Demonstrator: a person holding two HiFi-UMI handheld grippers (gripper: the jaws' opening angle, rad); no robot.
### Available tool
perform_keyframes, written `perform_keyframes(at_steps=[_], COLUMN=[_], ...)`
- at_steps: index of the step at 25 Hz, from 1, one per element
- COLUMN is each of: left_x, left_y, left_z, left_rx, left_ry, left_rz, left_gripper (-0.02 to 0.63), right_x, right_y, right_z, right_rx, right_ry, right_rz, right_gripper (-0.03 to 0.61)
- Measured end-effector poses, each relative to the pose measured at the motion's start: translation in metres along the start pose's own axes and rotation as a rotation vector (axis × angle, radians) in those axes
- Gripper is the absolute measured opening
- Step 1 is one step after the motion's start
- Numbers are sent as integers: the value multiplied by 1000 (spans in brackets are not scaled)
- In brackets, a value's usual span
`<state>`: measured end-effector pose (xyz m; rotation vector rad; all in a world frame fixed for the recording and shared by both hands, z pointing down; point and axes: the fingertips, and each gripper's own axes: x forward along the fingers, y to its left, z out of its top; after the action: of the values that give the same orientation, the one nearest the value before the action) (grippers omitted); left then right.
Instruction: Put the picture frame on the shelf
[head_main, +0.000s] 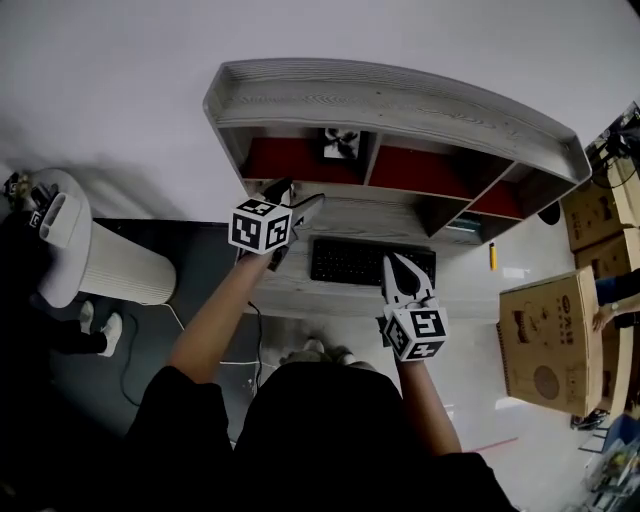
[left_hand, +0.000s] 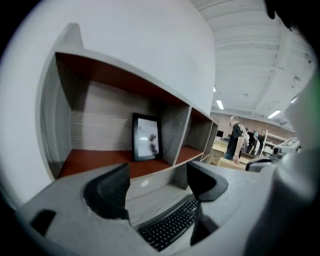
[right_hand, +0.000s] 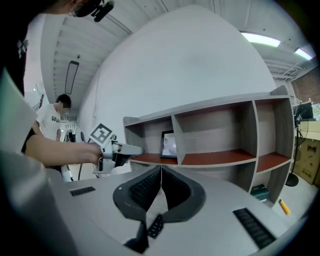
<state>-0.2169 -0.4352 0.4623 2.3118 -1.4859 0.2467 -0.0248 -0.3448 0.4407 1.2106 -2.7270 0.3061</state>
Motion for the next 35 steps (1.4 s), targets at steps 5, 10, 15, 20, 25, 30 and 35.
perform_keyframes(at_steps=[5, 10, 15, 20, 25, 30, 35], left_x=[-59, -103, -115, -128, -129, -124, -114], left_y=[-49, -88, -121, -109, -89, -66, -70], left_z=[2, -25, -65, -79, -68, -40, -44], left_rx=[-78, -130, -126, -151, -33, -19, -30], left_ry=[-136, -211, -249, -283, -277, -306, -284], left_rz=[-5, 25, 24, 103, 157, 171, 172], left_gripper=[353, 350, 193, 31, 23, 21, 18], right_x=[-6, -18, -22, -26, -29, -28, -26], right_y=[-6, -20, -18, -16, -22, -27, -28], right_z=[2, -2, -7, -10, -17, -17, -9], right_rx=[-8, -36, -34, -23, -55, -104, -131], right_ry=[-16, 1, 12, 9, 16, 8, -3], right_rz=[1, -48, -27, -31, -65, -85, -97], right_gripper=[14, 14, 14, 14, 12, 12, 12])
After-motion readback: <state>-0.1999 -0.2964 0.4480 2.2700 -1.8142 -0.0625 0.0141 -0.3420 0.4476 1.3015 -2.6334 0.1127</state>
